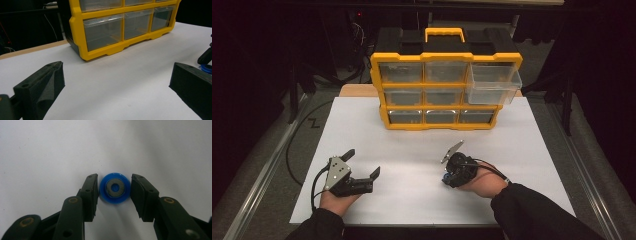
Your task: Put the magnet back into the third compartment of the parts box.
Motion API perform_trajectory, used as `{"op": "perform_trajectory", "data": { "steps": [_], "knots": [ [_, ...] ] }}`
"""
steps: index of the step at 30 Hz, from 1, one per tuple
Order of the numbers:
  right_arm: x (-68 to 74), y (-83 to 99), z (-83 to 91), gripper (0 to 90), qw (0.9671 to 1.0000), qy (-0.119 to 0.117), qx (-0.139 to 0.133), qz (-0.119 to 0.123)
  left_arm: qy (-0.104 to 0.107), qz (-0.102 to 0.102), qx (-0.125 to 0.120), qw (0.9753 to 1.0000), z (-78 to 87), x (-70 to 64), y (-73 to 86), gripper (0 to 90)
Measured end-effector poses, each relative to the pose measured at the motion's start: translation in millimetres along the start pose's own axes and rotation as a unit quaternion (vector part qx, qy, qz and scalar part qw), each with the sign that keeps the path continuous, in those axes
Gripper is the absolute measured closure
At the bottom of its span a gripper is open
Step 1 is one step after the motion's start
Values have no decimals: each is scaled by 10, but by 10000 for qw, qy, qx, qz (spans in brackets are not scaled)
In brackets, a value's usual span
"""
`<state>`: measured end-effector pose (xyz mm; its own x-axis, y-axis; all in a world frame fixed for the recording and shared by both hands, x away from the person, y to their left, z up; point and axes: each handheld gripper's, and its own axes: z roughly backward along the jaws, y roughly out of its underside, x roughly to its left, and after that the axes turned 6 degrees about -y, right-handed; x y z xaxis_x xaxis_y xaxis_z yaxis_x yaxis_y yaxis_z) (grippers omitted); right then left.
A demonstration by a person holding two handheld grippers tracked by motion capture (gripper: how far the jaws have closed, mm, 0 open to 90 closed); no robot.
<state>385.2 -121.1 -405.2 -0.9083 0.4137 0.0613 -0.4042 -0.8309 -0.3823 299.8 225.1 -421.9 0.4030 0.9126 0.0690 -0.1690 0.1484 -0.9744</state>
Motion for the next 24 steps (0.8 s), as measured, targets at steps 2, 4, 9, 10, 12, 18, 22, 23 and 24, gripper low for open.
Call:
{"op": "perform_trajectory", "data": {
  "steps": [2,4,9,10,12,18,22,23,24],
  "knots": [
    [-6,2,-1,612,10000,-6,-7,-5,-2,-2,1,10000,1,0,0,3],
    [-11,4,-1,631,10000,-13,-12,-14,-3,0,-5,10000,3,0,-1,3],
    [-7,6,-1,644,10000,24,-5,-18,-10,-4,-5,10000,4,0,-2,3],
    [-3,6,-1,646,10000,34,-10,-13,-8,-6,-4,10000,4,0,-2,3],
    [-1,5,-1,648,10000,45,-7,3,-9,-12,-9,10000,4,-1,-3,3],
    [6,-8,2,651,10000,58,26,32,-16,-6,-2,10000,3,0,-2,4],
    [5,-19,47,651,10000,82,-33,7,-14,-12,-11,10000,6,-1,-3,3],
    [-8,-19,70,651,10000,66,-42,-23,-14,-10,-11,10000,6,0,-3,3],
    [-17,-17,94,651,10000,49,-50,-46,-14,-7,-8,10000,6,1,-2,4]
  ]
}}
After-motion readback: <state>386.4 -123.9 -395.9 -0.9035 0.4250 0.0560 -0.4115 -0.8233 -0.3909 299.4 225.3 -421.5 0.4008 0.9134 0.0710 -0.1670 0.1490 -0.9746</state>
